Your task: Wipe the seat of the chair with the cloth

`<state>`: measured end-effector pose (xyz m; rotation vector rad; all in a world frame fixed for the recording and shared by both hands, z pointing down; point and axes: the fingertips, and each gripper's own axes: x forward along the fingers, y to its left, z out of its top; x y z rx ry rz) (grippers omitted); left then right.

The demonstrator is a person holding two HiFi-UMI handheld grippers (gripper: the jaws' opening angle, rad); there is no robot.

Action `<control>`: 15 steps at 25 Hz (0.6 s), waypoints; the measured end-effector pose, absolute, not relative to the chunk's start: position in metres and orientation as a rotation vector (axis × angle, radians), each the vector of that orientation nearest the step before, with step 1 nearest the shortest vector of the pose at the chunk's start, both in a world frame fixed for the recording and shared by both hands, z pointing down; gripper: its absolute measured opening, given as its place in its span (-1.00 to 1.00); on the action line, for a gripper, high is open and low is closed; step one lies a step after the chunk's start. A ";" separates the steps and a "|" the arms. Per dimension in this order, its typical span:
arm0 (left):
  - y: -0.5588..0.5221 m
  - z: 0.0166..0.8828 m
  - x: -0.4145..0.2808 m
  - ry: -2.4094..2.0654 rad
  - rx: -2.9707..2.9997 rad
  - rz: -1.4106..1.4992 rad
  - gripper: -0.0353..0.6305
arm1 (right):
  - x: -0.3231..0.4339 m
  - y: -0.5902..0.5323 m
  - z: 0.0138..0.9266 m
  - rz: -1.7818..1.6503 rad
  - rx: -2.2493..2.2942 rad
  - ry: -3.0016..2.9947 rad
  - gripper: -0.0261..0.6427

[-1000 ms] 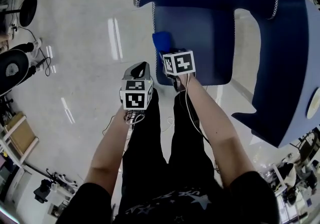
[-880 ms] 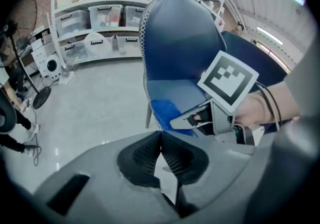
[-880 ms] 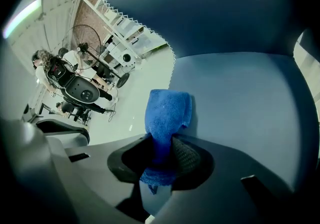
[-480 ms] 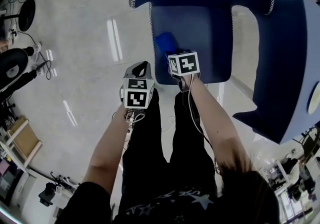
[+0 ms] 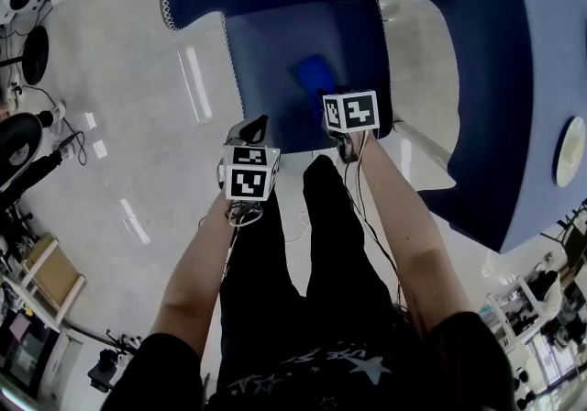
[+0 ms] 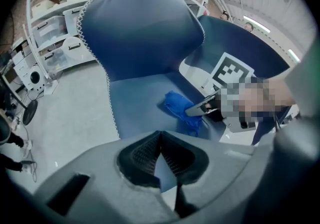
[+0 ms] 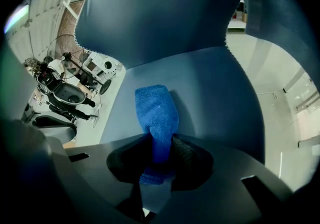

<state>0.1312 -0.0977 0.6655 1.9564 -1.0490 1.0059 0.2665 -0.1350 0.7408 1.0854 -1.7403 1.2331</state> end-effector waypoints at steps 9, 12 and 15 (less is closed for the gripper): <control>-0.099 0.663 0.201 -0.993 2.010 1.052 -0.83 | 0.371 -0.131 0.737 1.318 1.218 -1.694 -0.59; -0.097 0.668 0.218 -0.991 2.015 1.044 -0.83 | 0.391 -0.130 0.741 1.340 1.254 -1.691 -0.59; -0.090 0.667 0.231 -0.970 2.022 1.047 -0.83 | 0.410 -0.124 0.739 1.348 1.296 -1.669 -0.59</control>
